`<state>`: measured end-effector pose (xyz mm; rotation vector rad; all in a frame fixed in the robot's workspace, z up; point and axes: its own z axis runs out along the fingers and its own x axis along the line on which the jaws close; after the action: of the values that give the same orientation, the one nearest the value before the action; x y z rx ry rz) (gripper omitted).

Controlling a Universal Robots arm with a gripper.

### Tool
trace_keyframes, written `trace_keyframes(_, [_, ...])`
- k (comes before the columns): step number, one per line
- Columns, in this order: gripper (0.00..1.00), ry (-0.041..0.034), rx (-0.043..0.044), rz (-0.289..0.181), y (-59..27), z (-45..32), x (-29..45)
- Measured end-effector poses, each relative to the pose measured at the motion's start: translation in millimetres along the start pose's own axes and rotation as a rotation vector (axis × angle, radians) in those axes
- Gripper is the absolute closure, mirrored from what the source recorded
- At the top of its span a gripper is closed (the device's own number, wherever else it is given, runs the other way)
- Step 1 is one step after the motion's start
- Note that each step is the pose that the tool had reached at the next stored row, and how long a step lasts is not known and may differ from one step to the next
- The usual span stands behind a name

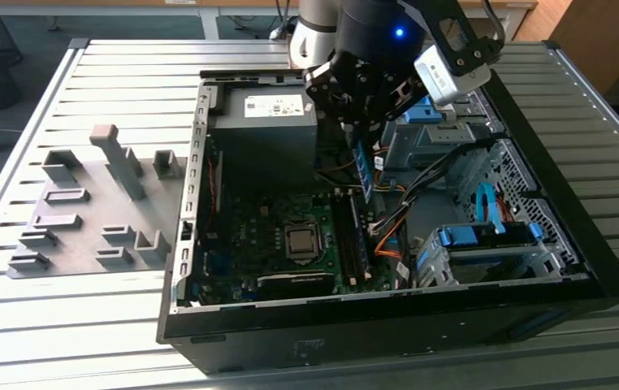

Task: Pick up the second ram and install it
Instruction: 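Insert the second ram into the second slot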

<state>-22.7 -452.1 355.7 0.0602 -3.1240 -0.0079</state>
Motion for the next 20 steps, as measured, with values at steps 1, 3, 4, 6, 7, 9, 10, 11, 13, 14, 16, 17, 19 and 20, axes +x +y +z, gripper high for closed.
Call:
trace_keyframes(1, [0.86, 0.0, 0.0, 0.0, 0.0, 0.0, 0.0])
trace_keyframes(3, [0.86, 0.0, -0.0001, 0.0, 0.0, 0.0, 0.0])
trace_keyframes(4, [0.86, 0.0, 0.0, 0.0, 0.0, 0.0, 0.0])
trace_keyframes(6, [0.86, -0.0002, -0.0004, 0.0, 0.0, 1.4, 0.0])
trace_keyframes(7, [0.86, 0.0, -0.0002, 0.0, 0.0, 2.0, 0.0])
trace_keyframes(9, [0.86, 0.0001, 0.0003, 0.0, 0.0, 2.7, 0.0])
trace_keyframes(10, [0.86, 0.0001, 0.0007, 0.0, -0.1, 2.9, 0.0])
trace_keyframes(11, [0.86, 0.0, 0.0011, 0.0, -0.2, 3.2, 0.0])
trace_keyframes(13, [0.86, 0.0, 0.0013, 0.0, -1.9, 4.2, 0.0])
trace_keyframes(14, [0.86, -0.0001, 0.0012, 0.0, -2.4, 4.7, 0.0])
trace_keyframes(16, [0.86, 0.0, 0.0014, 0.0, -2.9, 6.9, 0.0])
trace_keyframes(17, [0.86, 0.0, 0.0014, 0.0, -2.9, 7.5, 0.0])
trace_keyframes(19, [0.86, 0.0, 0.0013, 0.0, -2.9, 8.8, 0.0])
trace_keyframes(20, [0.86, 0.0, 0.0014, 0.0, -2.9, 9.4, 0.0])
